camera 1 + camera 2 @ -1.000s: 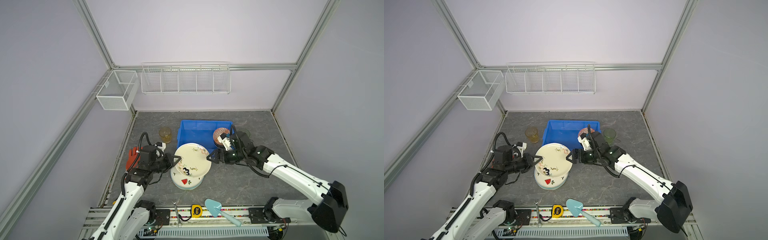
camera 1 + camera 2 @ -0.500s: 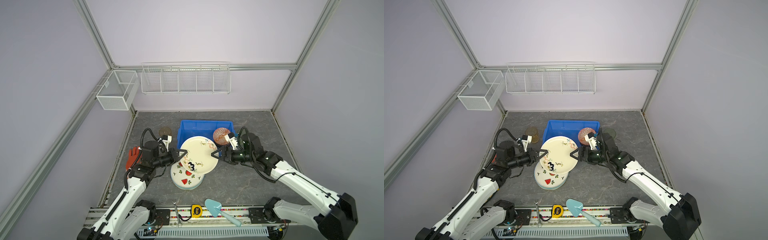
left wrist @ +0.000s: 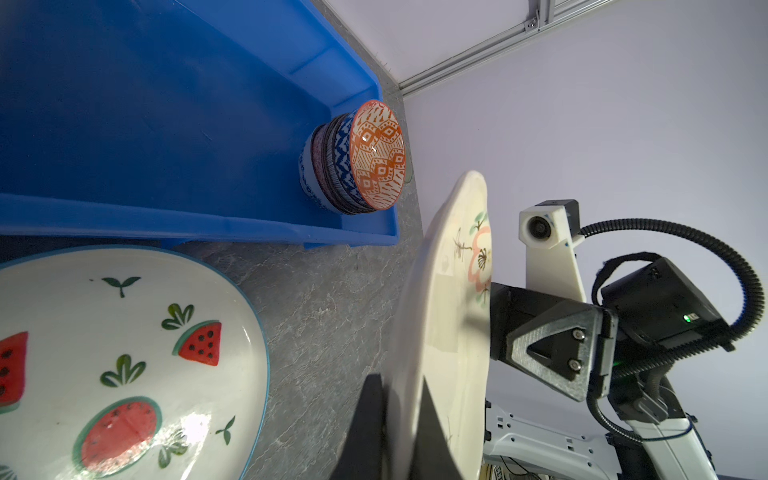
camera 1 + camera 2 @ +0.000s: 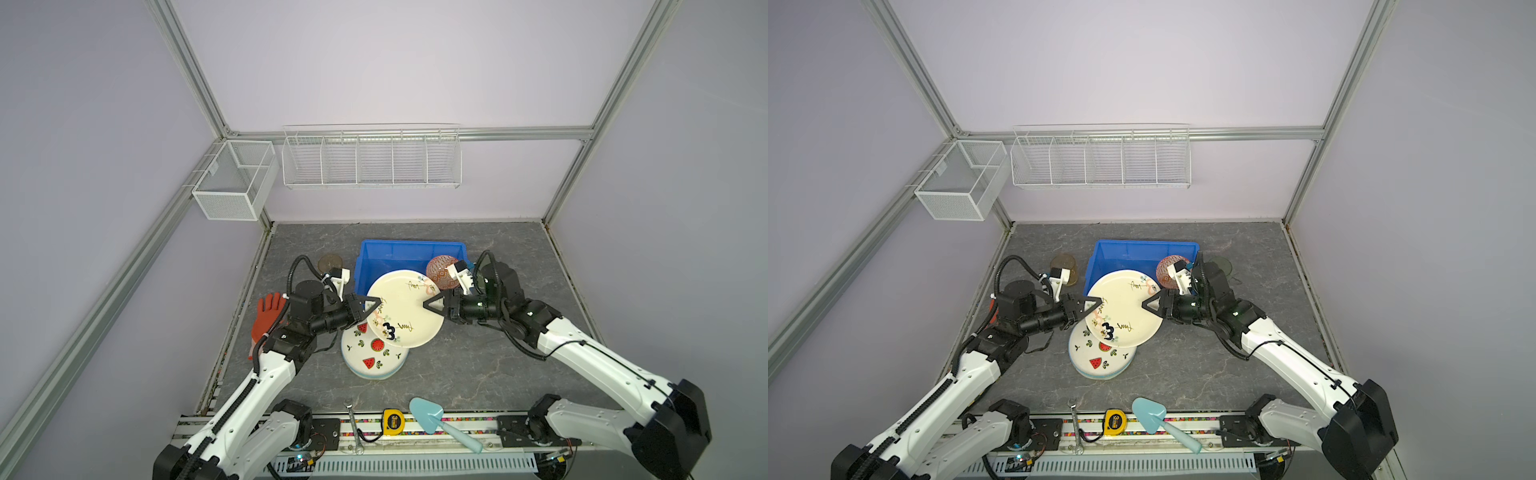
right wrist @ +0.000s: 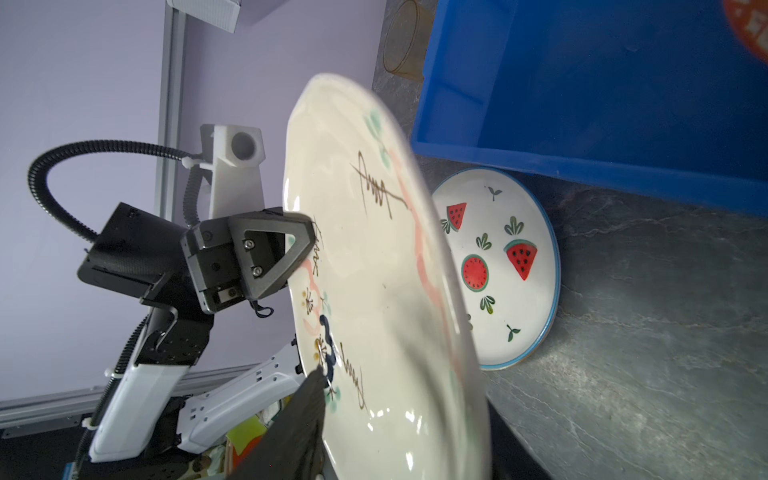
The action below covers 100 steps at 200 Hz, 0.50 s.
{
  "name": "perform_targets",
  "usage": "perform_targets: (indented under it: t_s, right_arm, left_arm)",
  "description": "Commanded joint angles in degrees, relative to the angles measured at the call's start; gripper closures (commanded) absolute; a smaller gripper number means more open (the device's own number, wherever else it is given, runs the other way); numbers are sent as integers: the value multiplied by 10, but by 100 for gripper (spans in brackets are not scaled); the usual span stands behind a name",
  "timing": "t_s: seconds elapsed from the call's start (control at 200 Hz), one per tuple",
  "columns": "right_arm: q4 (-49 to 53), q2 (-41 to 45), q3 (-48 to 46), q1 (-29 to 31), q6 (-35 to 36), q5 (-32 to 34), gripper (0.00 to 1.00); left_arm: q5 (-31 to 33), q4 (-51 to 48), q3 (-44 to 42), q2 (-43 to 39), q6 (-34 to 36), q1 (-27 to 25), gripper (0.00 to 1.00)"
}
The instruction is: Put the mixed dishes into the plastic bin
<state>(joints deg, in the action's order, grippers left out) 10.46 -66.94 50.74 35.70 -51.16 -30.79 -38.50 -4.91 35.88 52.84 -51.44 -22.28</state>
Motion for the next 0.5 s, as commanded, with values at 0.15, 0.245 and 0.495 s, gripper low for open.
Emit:
perform_targets:
  t_s: [0.15, 0.245, 0.495]
  right_arm:
    - [-42, -13, 14, -6, -11, 0, 64]
    - [-46, -15, 17, -7, -13, 0, 69]
    - [-45, -31, 39, -14, -11, -5, 93]
  left_arm:
    - [-2, 68, 8, 3, -19, -8, 100]
    - [4, 73, -1, 4, -22, -12, 100]
    - [20, 60, -11, 9, -21, -17, 79]
